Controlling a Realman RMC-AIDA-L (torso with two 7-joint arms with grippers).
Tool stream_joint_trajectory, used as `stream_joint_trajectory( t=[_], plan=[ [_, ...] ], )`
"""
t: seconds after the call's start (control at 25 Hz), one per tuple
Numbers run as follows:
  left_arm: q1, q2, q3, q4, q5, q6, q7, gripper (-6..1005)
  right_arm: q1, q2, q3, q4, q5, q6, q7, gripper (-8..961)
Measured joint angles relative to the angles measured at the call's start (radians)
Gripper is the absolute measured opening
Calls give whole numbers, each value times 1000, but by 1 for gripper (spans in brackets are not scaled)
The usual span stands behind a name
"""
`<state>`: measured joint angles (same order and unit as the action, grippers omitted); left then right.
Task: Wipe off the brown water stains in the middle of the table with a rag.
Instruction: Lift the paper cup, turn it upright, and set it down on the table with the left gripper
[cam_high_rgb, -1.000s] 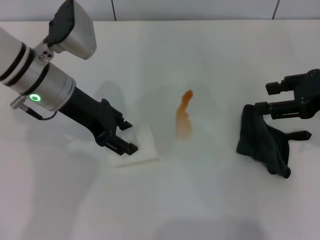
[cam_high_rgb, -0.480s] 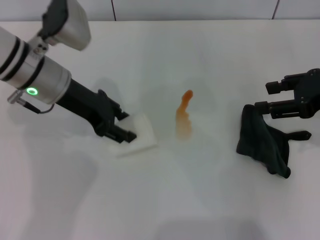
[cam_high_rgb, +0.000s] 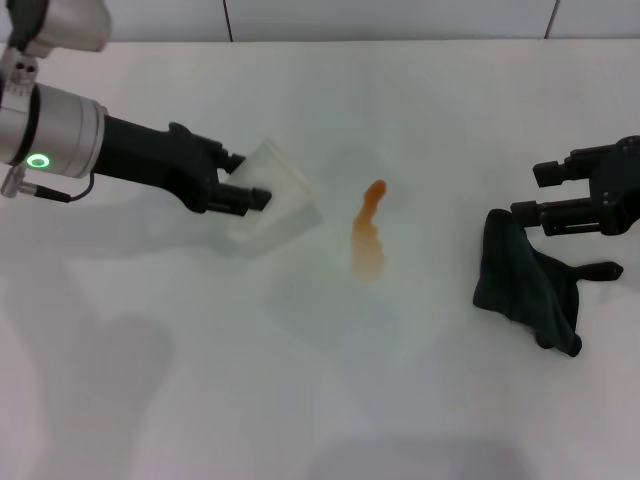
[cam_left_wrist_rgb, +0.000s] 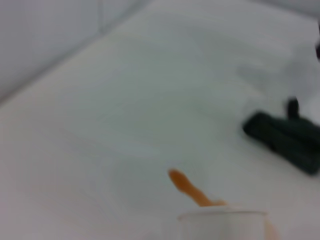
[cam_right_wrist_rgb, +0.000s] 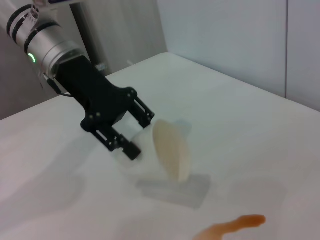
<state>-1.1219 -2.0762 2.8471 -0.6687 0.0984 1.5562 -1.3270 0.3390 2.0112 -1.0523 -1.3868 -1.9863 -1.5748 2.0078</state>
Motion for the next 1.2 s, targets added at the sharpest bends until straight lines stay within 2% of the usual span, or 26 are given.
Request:
stream_joint_trajectory(
  t=[0.36,0.68,1.0,1.2],
  plan=[
    [91,-1,0,-2,-221,3,31,567,1,0,0,2,0,9,-1,644],
    [220,-2,0,18,-459,7,82,567,2,0,-3,6,0,12,-2,644],
    [347,-2,0,107,-619,34,215,568,4,0,-12,8,15,17,-2,644],
    [406,-3,0,160,-670,36,305,568,5,0,-23,7,15,19,-2,644]
  ],
)
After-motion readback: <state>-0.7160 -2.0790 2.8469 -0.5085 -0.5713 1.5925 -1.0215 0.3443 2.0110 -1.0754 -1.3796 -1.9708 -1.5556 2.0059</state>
